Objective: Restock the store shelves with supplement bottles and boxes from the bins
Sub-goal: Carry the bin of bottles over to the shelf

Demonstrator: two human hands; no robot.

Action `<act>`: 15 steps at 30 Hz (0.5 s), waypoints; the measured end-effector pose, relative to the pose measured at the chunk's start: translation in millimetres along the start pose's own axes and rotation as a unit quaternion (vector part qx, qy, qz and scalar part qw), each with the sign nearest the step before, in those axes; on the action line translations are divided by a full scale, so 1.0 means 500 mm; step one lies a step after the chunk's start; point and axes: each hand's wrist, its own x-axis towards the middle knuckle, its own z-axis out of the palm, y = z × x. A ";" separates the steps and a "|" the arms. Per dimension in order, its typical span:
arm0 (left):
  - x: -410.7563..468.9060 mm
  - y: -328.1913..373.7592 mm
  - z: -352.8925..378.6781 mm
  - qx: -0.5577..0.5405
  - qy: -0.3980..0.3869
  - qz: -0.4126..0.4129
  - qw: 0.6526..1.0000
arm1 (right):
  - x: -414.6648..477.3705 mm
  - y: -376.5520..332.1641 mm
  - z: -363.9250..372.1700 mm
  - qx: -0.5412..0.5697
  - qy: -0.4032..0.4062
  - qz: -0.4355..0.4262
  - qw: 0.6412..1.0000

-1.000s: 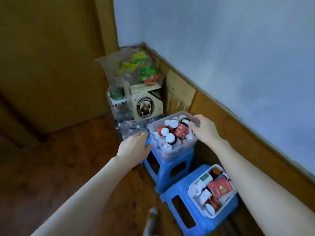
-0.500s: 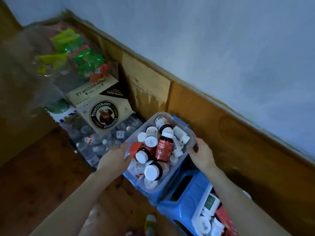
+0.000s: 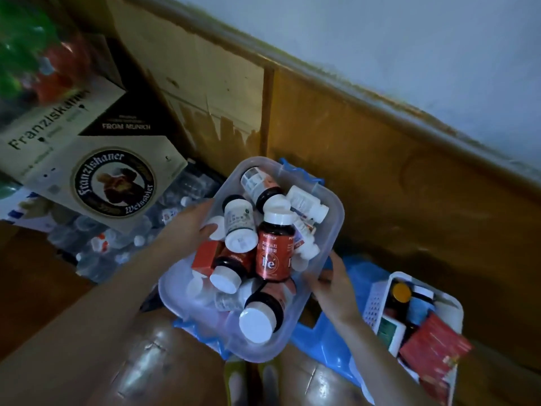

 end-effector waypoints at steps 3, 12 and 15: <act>0.014 -0.008 -0.008 0.007 0.004 0.010 1.000 | 0.002 0.006 0.008 0.019 0.014 0.007 1.000; 0.009 -0.009 -0.010 -0.119 0.005 -0.005 0.993 | 0.001 0.009 0.020 0.063 0.049 0.030 0.996; -0.019 -0.025 0.004 -0.183 0.016 -0.026 0.983 | -0.002 0.008 0.011 0.064 0.049 0.035 0.996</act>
